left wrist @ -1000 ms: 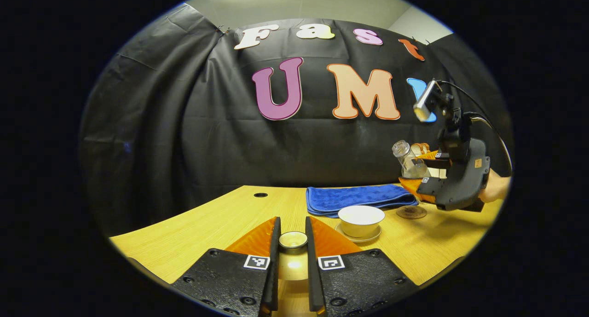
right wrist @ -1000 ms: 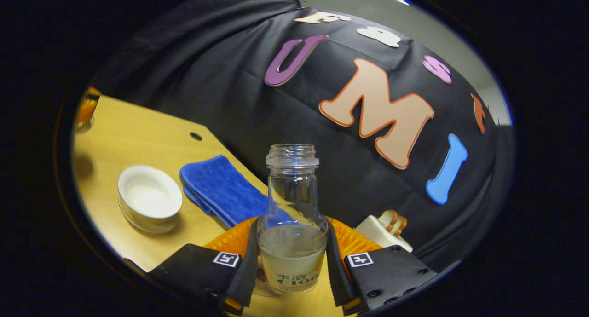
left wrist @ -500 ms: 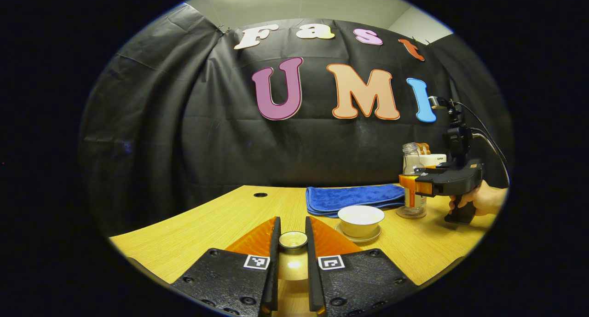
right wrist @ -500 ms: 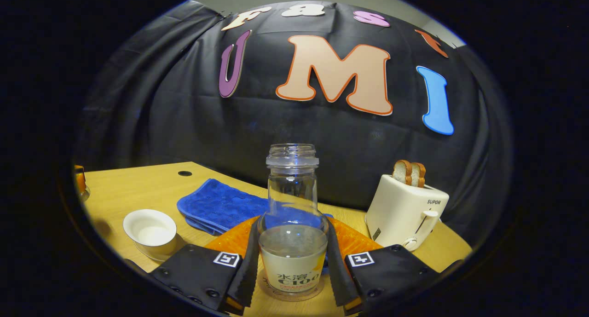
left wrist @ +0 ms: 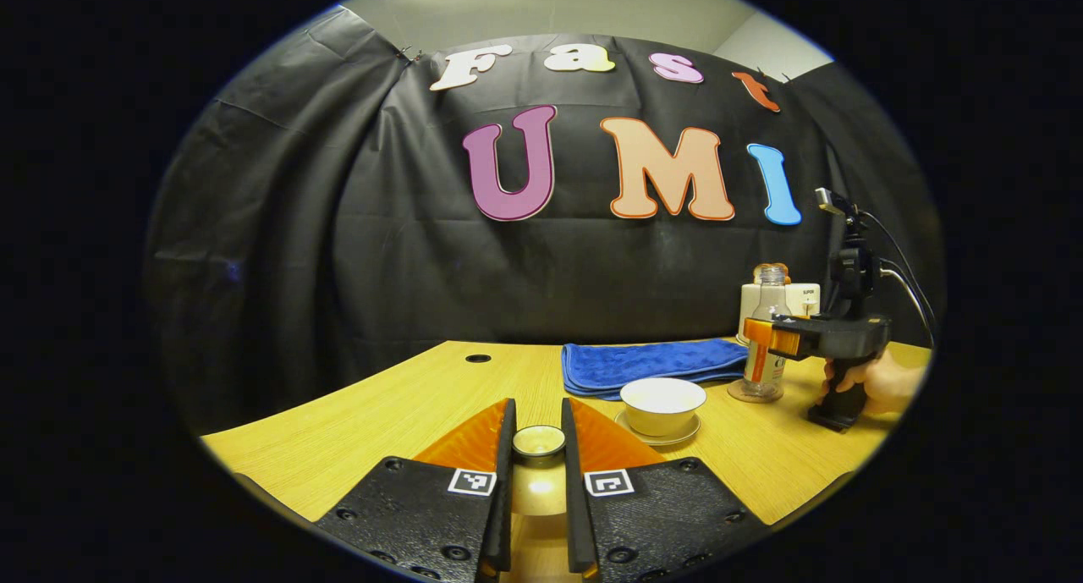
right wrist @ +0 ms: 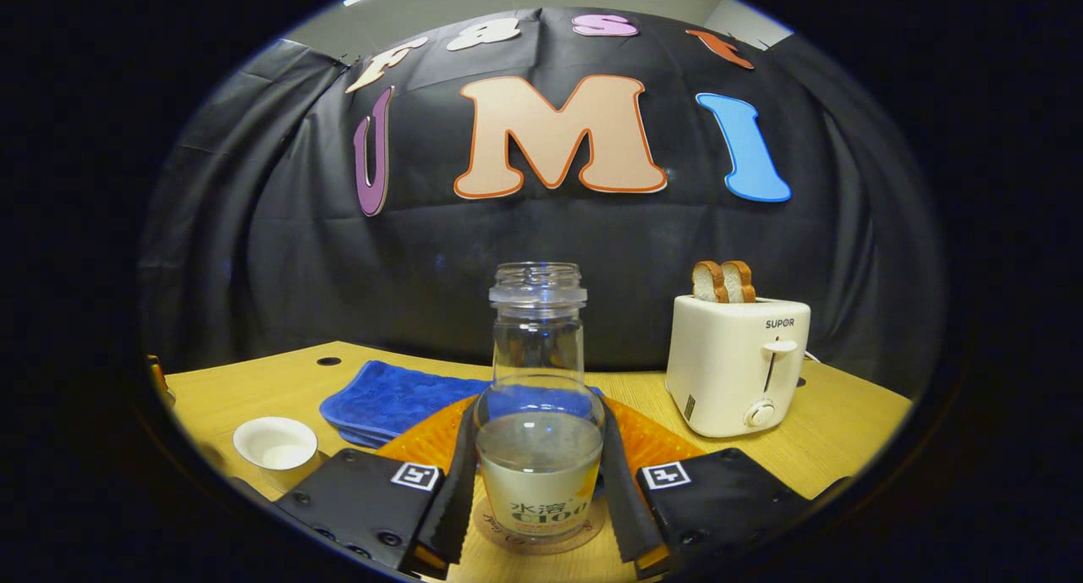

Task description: Open the teacup lid with one hand, grasp the water bottle and pour water into the teacup with the other hand; after pouring, place the water bottle on the coaster and then close the teacup lid.

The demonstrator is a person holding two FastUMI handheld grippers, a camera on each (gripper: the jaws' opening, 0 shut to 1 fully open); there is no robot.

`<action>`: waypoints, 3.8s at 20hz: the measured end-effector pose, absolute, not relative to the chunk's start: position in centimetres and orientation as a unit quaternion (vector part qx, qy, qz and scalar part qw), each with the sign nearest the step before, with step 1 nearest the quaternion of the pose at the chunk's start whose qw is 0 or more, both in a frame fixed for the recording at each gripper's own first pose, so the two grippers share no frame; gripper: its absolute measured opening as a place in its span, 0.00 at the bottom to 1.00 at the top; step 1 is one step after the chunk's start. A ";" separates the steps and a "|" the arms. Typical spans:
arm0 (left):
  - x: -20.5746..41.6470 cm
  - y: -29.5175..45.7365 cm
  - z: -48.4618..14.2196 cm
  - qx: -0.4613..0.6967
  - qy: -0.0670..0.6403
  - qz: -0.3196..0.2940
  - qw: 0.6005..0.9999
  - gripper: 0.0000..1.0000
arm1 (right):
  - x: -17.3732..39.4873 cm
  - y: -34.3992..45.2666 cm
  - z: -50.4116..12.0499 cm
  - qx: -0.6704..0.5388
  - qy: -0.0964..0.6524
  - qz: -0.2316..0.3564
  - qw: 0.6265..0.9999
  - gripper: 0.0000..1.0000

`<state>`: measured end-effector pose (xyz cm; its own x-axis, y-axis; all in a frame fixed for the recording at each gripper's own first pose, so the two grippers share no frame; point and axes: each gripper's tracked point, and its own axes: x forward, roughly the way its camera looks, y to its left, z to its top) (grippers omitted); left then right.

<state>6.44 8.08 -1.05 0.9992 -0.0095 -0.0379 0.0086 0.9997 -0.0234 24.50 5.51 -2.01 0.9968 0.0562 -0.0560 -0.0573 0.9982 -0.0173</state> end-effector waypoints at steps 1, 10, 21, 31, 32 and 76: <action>6.4 8.1 -1.0 -0.012 0.019 -0.004 1.000 0.23 | 24.5 5.4 -1.9 -0.007 0.020 0.026 0.999 0.71; 6.5 8.2 -1.1 -0.011 0.019 -0.001 1.000 0.23 | 24.6 4.3 -2.1 -0.005 0.019 0.011 1.000 0.87; 8.8 1.6 -1.0 -0.015 0.016 -0.136 0.990 0.23 | 17.7 3.6 -1.5 -0.004 0.019 0.054 0.998 0.90; 14.0 -2.2 -1.2 -0.012 0.018 -0.162 0.987 0.23 | 13.7 -0.9 -1.1 -0.003 0.018 0.065 0.998 0.90; 14.5 -2.5 -1.2 -0.012 0.018 -0.164 0.986 0.23 | 13.4 -1.3 -0.9 -0.003 0.016 0.065 0.998 0.90; 14.0 -2.2 -1.8 0.007 0.043 -0.085 0.995 0.97 | 10.1 -2.1 -0.7 -0.003 0.017 0.077 0.997 0.90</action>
<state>13.99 -2.16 -1.83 0.9818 -0.1694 -0.0862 0.1706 0.9853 0.0075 10.15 -2.06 -0.70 0.9875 0.1540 -0.0338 -0.1542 0.9880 -0.0038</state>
